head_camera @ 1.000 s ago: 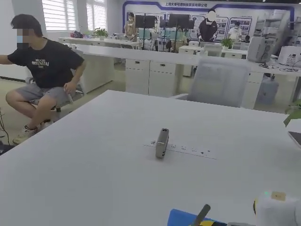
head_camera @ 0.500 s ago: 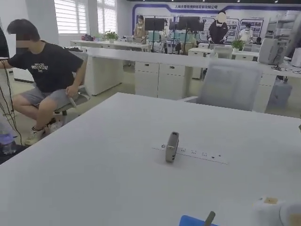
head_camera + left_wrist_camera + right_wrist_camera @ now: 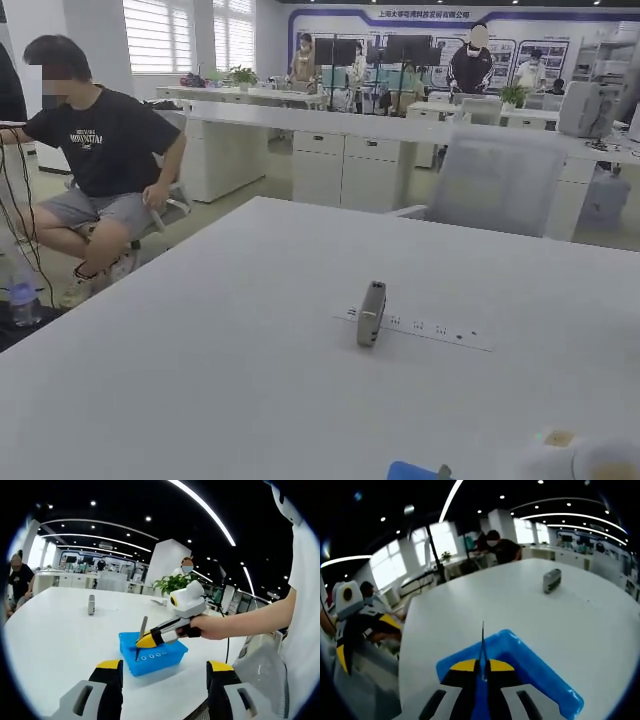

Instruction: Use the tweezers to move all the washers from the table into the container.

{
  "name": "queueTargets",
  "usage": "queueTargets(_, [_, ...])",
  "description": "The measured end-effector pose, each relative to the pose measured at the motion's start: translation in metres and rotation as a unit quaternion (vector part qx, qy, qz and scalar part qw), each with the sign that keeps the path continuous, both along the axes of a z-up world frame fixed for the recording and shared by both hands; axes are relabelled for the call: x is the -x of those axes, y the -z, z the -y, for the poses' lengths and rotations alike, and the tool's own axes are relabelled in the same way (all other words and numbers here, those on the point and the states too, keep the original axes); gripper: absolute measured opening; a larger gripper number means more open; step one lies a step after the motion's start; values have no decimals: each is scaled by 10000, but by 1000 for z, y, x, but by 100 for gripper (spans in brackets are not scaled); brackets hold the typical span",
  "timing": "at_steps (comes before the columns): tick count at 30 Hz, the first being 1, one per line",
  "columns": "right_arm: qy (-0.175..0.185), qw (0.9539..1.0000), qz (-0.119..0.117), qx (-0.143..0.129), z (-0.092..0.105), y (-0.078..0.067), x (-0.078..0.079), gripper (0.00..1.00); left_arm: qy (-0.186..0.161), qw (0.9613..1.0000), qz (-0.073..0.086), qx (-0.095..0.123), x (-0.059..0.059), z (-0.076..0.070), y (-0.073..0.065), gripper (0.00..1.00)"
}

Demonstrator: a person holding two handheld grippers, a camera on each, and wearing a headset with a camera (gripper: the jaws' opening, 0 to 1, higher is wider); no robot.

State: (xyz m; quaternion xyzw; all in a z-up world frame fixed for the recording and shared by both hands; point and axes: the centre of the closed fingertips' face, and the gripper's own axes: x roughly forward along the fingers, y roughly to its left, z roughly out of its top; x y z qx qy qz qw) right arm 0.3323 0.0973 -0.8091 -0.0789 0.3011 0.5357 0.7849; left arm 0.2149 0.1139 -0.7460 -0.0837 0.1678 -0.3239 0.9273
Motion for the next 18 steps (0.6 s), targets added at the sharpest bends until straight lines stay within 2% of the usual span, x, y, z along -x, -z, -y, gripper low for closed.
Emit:
queueTargets(1, [-13, 10000, 15, -11, 0, 0, -1, 3, 2, 10000, 13, 21, 0, -1, 1, 67])
queueTargets(3, [-75, 10000, 54, 22, 0, 0, 0, 3, -46, 9997, -150, 166, 2, -4, 5, 67])
queueTargets(5, [-153, 9998, 134, 66, 1, 0, 0, 4, -98, 9993, -218, 300, 2, -8, 4, 66])
queueTargets(7, [-252, 9993, 274, 77, 1, 0, 0, 4, -68, 9994, -211, 268, 3, -10, 2, 65])
queueTargets(10, [-260, 9992, 311, 23, 4, -6, -1, 4, 23, 9998, -177, -85, 3, -14, 2, 60])
queueTargets(11, [-251, 9991, 346, 2, 4, -10, -3, 4, 118, 9998, -118, -133, 3, -13, -2, 56])
queueTargets(14, [-272, 9985, 478, -63, 8, -22, -4, 4, 327, 9989, -102, -323, 2, -14, -6, 49])
queueTargets(16, [-376, 9976, 554, -150, 10, -34, 1, 4, 541, 9975, -176, -430, 2, -11, -8, 44])
queueTargets(18, [-459, 9971, 596, -147, 14, -38, 6, 3, 809, 9947, -309, -558, 5, -7, -8, 39])
